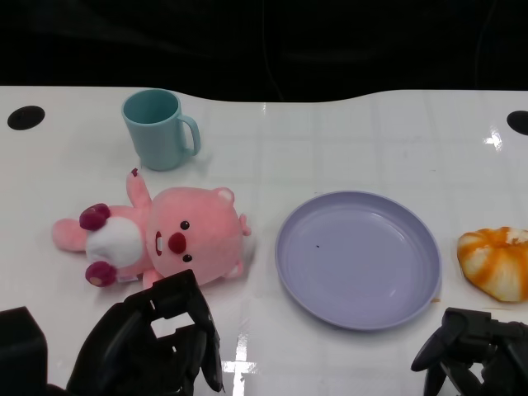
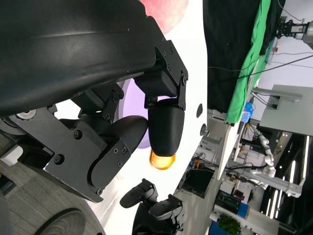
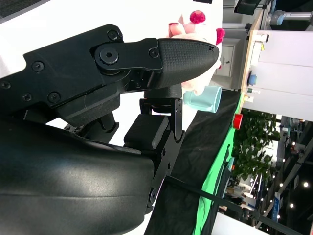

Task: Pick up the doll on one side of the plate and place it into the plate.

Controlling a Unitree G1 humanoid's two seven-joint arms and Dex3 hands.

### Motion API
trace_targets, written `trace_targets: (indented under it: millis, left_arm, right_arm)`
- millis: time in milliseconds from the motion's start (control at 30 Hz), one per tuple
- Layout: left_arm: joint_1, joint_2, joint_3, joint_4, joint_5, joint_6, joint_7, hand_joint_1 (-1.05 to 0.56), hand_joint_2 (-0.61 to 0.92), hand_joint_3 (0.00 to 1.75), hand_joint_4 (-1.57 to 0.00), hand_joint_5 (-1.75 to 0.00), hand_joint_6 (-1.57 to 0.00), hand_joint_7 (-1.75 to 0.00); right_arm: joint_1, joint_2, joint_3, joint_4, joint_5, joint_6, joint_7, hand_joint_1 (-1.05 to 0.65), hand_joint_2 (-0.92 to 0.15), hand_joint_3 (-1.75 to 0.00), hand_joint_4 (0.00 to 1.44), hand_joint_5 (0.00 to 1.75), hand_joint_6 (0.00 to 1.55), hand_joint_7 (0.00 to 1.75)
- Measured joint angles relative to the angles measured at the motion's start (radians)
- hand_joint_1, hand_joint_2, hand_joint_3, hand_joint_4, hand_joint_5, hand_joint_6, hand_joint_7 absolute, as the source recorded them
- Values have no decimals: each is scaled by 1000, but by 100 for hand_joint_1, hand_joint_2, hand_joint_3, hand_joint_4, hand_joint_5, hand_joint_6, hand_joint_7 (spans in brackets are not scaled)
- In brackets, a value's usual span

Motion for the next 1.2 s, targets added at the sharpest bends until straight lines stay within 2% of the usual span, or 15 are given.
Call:
trace_targets:
  millis: [933, 1033, 1100, 1200]
  left_arm:
    - [-1, 0, 1, 1, 3, 1, 0, -18, 42, 137, -85, -173, -78, -156]
    - [-1, -1, 9, 1, -2, 1, 0, -21, 42, 130, -84, -167, -77, -149]
    - [-1, -3, 15, 2, -8, 1, 0, -23, 47, 118, -80, -163, -76, -133]
    - [-2, -11, 23, 1, -14, 1, 0, -25, 49, 111, -76, -154, -76, -118]
  right_arm:
    - [2, 0, 1, -17, 0, 25, -9, -95, -92, -43, 95, 142, 93, 109]
    - [2, 0, 3, -17, 0, 25, -9, -94, -92, -43, 95, 142, 93, 109]
    - [2, 0, 4, -17, -1, 24, -9, -94, -92, -43, 95, 142, 93, 109]
    - [2, 1, 5, -17, -3, 24, -9, -94, -92, -42, 94, 142, 92, 110]
